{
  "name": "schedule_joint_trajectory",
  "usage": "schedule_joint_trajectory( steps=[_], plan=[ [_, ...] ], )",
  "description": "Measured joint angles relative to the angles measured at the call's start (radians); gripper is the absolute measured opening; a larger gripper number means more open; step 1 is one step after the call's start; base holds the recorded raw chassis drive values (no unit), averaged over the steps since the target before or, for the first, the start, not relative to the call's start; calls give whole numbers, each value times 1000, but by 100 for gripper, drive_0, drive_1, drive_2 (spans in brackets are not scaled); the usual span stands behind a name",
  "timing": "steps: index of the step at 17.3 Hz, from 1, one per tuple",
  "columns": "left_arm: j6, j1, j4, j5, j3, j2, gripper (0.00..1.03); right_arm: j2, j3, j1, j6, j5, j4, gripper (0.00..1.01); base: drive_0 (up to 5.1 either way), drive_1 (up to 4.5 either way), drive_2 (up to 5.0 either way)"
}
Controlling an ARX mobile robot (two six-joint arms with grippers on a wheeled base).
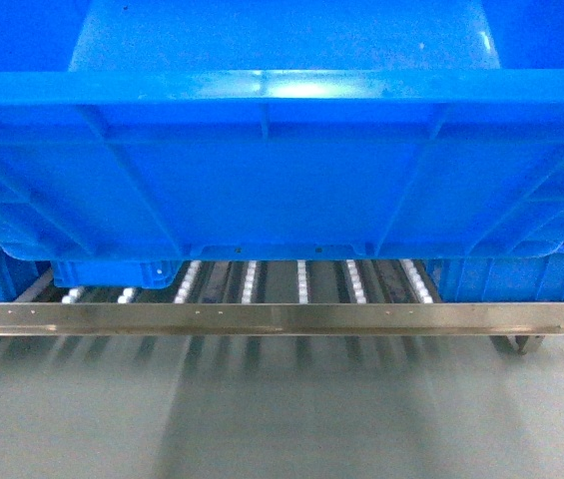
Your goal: Place box next to blue box on left shelf
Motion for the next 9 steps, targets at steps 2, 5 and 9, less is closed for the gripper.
schedule_joint_trajectory(
  steps=[2, 5, 9],
  plan=[
    [0, 0, -3, 1, 0, 0, 18, 0, 0, 0, 0, 0, -2, 20, 0, 0, 0],
    [0, 0, -6, 0, 0, 0, 18, 0, 0, 0, 0, 0, -6, 20, 0, 0, 0],
    [0, 0, -7, 1, 0, 0, 18, 0, 0, 0, 0, 1, -7, 20, 0, 0, 0]
  ],
)
